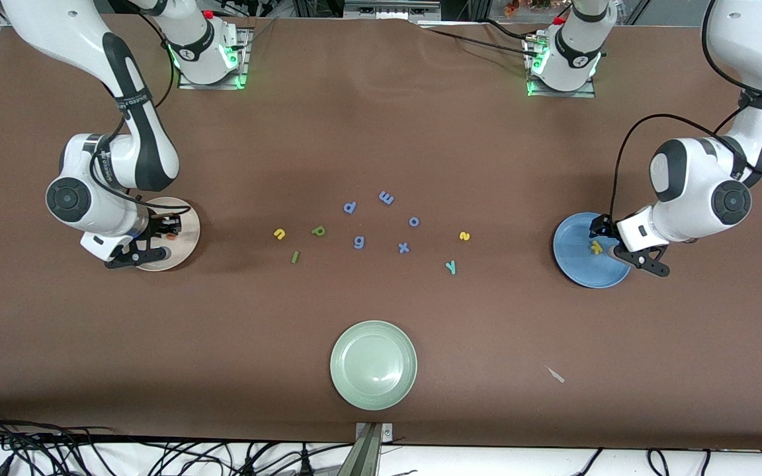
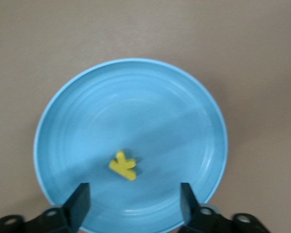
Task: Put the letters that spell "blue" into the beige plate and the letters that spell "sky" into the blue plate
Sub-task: 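Place the orange e on the beige plate while the left places yellow k, then grasp the yellow u with the right gripper while the left grasps yellow 2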
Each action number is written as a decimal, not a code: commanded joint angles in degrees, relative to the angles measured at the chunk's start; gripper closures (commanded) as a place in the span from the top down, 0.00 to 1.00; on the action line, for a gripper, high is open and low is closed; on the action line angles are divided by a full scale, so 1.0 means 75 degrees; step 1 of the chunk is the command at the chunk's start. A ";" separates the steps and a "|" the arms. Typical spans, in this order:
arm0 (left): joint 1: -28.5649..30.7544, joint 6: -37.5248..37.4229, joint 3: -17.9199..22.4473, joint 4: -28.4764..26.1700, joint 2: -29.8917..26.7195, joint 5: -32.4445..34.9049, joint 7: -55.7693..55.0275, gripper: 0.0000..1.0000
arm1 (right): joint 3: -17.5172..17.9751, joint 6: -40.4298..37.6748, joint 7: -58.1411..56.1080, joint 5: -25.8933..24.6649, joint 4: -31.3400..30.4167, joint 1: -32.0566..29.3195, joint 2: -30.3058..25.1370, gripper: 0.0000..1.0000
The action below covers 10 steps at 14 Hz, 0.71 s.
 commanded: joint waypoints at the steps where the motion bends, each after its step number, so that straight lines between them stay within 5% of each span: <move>1: -0.1282 0.0056 0.0021 0.0047 -0.0068 -0.0785 -0.0536 0.91 | 0.0106 0.0091 0.0392 0.0128 -0.0085 0.0197 -0.0169 1.00; 3: -0.2290 0.0091 0.0033 0.0071 0.0061 -0.1527 -0.1693 0.91 | 0.0562 0.0114 0.1456 0.0128 0.0090 0.0233 -0.0087 1.00; 8: -0.3887 0.1133 0.0033 0.0094 0.0541 -0.1517 -0.4182 0.90 | 0.1757 0.0534 0.4515 0.0443 0.0442 0.0233 0.0311 1.00; 10: -0.3959 0.1333 0.0021 0.0094 0.0729 -0.1529 -0.4219 0.76 | 0.2040 0.0944 0.5697 0.0608 0.0443 0.0245 0.0475 1.00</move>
